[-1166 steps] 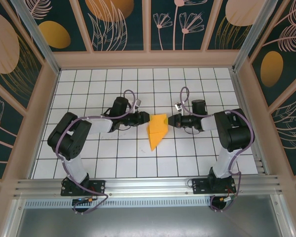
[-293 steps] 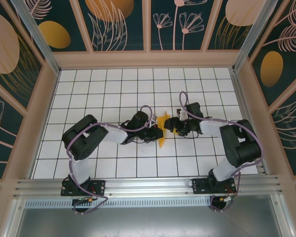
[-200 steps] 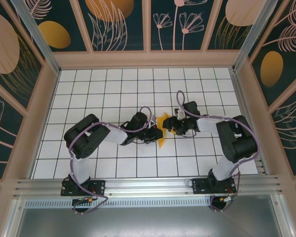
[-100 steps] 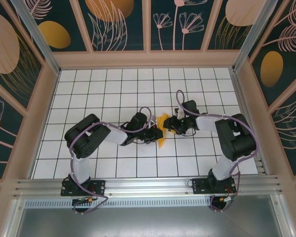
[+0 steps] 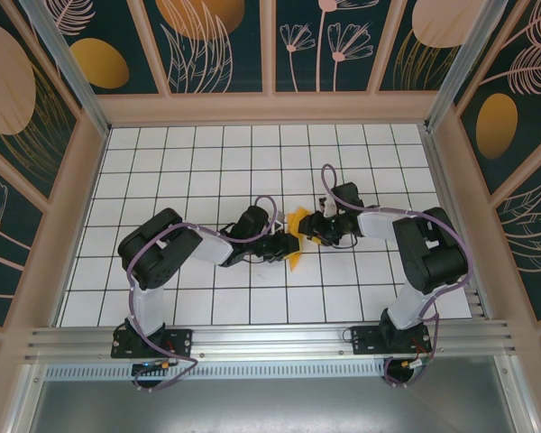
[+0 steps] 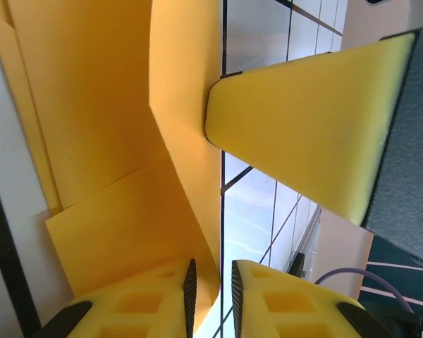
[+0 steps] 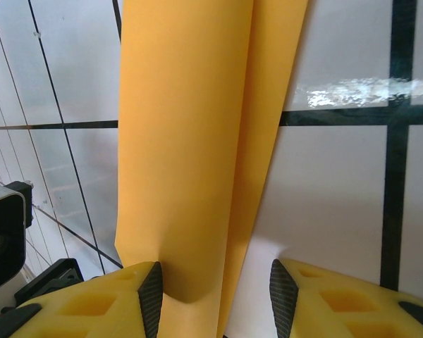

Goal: Fold a paper plane with a square sheet of paper (fold left side to right side)
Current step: Fold the wing for the fifth time at the center of the table.

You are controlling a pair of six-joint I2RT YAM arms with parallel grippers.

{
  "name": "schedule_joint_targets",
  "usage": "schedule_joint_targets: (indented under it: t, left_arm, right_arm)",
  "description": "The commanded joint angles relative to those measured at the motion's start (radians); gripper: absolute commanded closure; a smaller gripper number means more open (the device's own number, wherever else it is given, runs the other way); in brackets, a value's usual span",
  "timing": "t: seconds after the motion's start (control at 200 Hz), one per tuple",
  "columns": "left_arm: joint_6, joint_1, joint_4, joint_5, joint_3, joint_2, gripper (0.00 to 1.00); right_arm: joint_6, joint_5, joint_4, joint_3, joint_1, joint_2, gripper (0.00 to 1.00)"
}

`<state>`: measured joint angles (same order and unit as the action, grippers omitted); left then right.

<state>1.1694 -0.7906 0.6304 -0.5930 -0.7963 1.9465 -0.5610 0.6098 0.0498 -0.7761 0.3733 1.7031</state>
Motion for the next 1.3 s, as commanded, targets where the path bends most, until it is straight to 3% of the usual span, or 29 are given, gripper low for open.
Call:
schedule_joint_targets:
  t: [0.0, 0.375, 0.57, 0.786, 1.296]
  left_arm:
    - [-0.041, 0.008, -0.051, 0.020, -0.002, -0.038, 0.73]
    - [-0.127, 0.010, -0.233, 0.099, -0.012, -0.163, 0.56]
    - [-0.148, 0.080, -0.254, 0.089, -0.017, -0.192, 0.58]
    - [-0.190, 0.136, -0.279, 0.054, -0.099, -0.107, 0.62]
    - [-0.214, 0.144, -0.292, 0.002, -0.207, 0.027, 0.65]
  right_arm:
    - [-0.004, -0.044, 0.012, -0.006, 0.019, 0.048, 0.52]
    - [-0.002, -0.037, 0.007, -0.006, 0.019, 0.047, 0.52]
    - [0.000, -0.036, 0.005, -0.006, 0.018, 0.046, 0.52]
    - [-0.001, -0.035, 0.003, -0.007, 0.018, 0.046, 0.52]
    - [0.000, -0.029, 0.006, -0.015, 0.018, 0.051, 0.52]
